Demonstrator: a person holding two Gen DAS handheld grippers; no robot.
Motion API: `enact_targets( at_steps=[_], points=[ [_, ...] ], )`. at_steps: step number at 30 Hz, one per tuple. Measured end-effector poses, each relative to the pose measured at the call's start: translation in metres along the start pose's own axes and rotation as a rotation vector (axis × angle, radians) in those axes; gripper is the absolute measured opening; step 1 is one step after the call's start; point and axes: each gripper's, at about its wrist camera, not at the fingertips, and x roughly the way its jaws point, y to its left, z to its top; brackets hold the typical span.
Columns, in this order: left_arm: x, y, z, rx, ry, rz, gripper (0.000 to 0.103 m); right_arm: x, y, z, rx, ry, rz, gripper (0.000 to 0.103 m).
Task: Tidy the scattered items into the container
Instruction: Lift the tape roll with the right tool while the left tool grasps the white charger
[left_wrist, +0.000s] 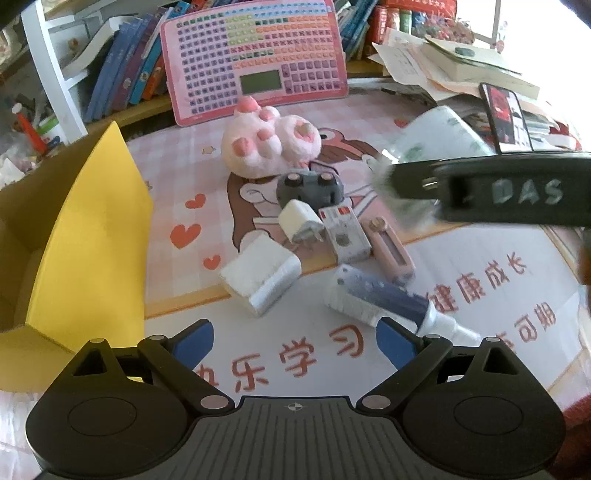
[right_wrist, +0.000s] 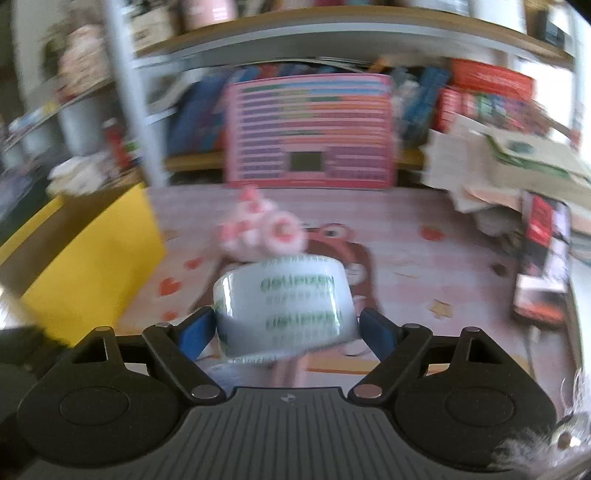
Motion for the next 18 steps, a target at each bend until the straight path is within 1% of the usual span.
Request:
enact_targets(
  at_steps=[3, 7, 9, 18],
  points=[
    [0.007, 0.006, 0.007, -0.029, 0.005, 0.013, 0.089, -0.001, -0.016, 0.002, 0.058, -0.001, -0.031, 0.083],
    [0.015, 0.016, 0.016, -0.076, 0.005, 0.027, 0.082, 0.006, -0.024, 0.0, 0.069, 0.032, -0.049, 0.082],
    [0.022, 0.018, 0.02, -0.082, 0.008, 0.031, 0.078, 0.009, -0.028, -0.001, 0.069, 0.05, -0.055, 0.082],
    [0.047, 0.02, 0.03, -0.074, 0.051, 0.057, 0.076, 0.024, -0.033, -0.007, 0.059, 0.151, -0.098, 0.082]
  ],
)
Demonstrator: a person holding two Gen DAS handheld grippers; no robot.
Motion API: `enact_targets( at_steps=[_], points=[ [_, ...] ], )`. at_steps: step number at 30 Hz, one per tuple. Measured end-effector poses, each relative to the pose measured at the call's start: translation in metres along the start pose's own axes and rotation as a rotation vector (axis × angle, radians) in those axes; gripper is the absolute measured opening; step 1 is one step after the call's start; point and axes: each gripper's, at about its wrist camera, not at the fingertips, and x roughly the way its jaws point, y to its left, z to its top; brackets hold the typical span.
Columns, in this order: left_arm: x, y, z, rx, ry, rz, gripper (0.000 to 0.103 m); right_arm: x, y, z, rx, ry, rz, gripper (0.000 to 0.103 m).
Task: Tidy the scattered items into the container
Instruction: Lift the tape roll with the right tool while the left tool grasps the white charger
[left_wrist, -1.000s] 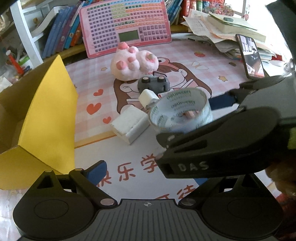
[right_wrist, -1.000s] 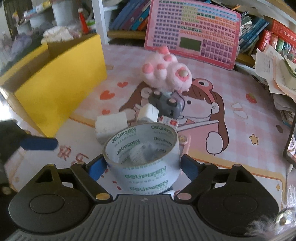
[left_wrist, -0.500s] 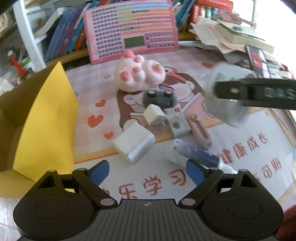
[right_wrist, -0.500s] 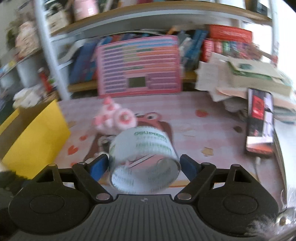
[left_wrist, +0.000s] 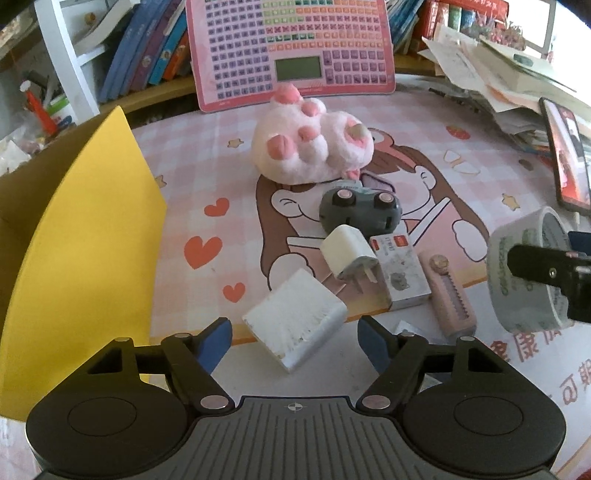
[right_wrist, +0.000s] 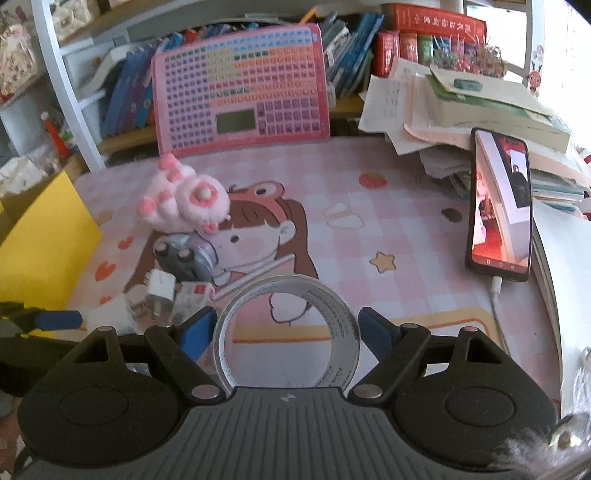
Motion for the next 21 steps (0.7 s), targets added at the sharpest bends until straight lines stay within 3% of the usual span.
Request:
enact_targets(
  at_steps=[8, 19, 21],
  points=[
    [0.008, 0.003, 0.004, -0.021, 0.003, 0.017, 0.073, 0.012, 0.002, -0.001, -0.025, 0.033, -0.016, 0.083],
    [0.013, 0.003, 0.004, -0.015, 0.005, -0.009, 0.06, 0.025, 0.004, -0.006, -0.041, 0.082, -0.026, 0.083],
    [0.011, 0.003, 0.005, -0.012, 0.016, -0.012, 0.052, 0.03, 0.002, -0.007, -0.031, 0.105, -0.029, 0.083]
  ],
)
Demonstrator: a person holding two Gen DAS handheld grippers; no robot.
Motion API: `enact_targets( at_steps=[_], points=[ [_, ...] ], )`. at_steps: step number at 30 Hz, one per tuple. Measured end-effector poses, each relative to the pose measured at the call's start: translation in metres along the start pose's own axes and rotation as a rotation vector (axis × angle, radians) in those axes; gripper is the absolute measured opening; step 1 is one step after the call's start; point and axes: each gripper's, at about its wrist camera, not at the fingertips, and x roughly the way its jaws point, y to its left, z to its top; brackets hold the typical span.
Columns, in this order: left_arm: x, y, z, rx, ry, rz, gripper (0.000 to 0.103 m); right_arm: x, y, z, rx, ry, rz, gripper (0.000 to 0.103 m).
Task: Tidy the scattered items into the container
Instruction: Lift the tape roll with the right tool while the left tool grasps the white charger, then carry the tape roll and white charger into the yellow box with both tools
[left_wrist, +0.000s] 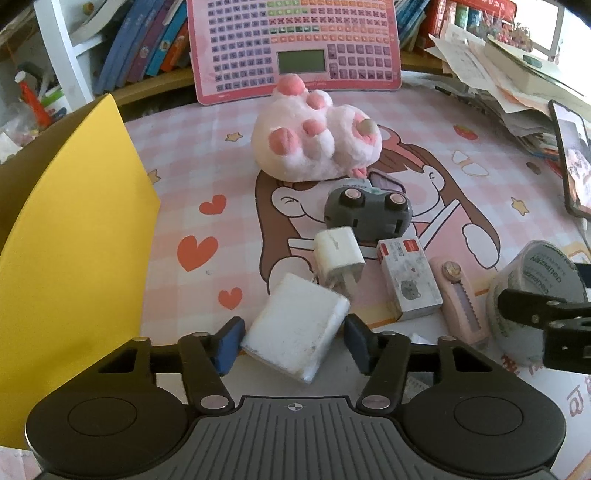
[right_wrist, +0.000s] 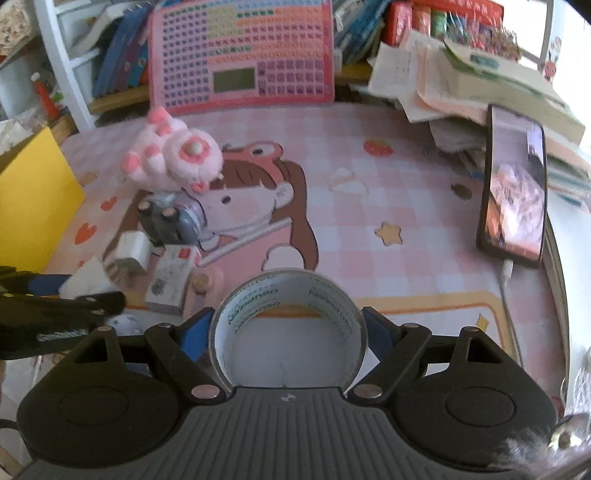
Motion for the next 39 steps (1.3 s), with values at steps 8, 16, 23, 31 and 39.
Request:
enact_targets(
  at_steps=[8, 16, 23, 31, 39],
  points=[
    [-0.015, 0.005, -0.003, -0.05, -0.021, -0.037, 0.042, -0.008, 0.001, -0.002, 0.008, -0.034, -0.001, 0.083],
    [-0.032, 0.006, -0.011, -0.073, -0.058, -0.069, 0.042, -0.024, -0.003, -0.005, 0.051, -0.071, -0.016, 0.083],
    [-0.059, 0.01, -0.023, -0.079, -0.127, -0.1, 0.042, -0.047, 0.011, -0.014, 0.024, -0.124, -0.018, 0.083],
    [-0.082, 0.023, -0.043, -0.079, -0.179, -0.172, 0.042, -0.075, 0.032, -0.032, 0.018, -0.162, -0.079, 0.083],
    [-0.115, 0.047, -0.077, -0.049, -0.21, -0.21, 0.042, -0.103, 0.07, -0.059, 0.019, -0.193, -0.116, 0.083]
  ],
)
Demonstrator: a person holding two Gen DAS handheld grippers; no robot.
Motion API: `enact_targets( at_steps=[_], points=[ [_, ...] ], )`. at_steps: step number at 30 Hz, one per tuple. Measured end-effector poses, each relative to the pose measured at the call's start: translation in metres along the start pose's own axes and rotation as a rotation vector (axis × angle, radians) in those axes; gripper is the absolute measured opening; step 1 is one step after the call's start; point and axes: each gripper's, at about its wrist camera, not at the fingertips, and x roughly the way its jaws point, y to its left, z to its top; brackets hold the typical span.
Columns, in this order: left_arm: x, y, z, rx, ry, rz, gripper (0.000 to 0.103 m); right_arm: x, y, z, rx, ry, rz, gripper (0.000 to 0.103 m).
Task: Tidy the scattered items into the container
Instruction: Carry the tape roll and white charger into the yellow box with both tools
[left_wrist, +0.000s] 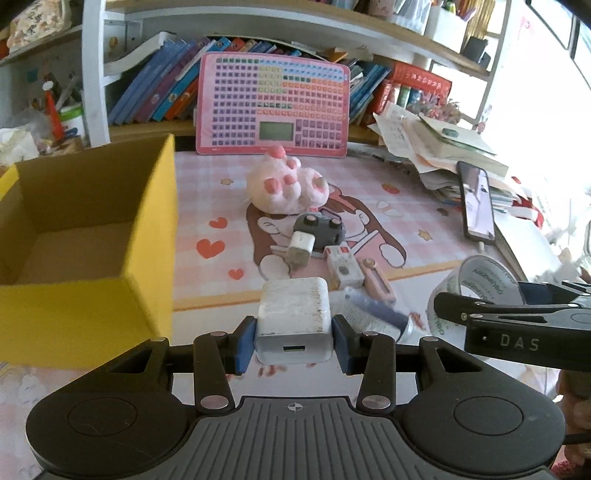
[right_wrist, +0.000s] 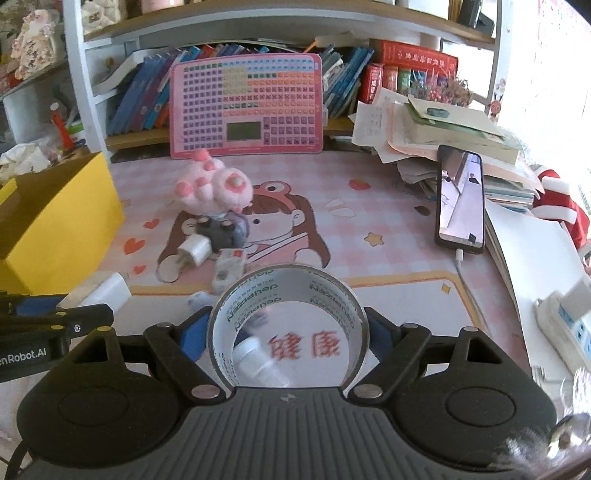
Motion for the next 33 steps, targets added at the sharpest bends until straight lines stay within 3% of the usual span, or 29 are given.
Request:
enact_targets(
  at_steps=[18, 33],
  points=[
    [-0.099, 0.087, -0.073, -0.017, -0.021, 0.02, 0.042, -0.065, 0.112, -0.063, -0.019, 0.002, 0.067, 0.083],
    [-0.129, 0.132, -0.102, -0.085, -0.017, 0.069, 0.042, -0.076, 0.173, -0.085, -0.121, 0.06, 0.163, 0.083]
  ],
)
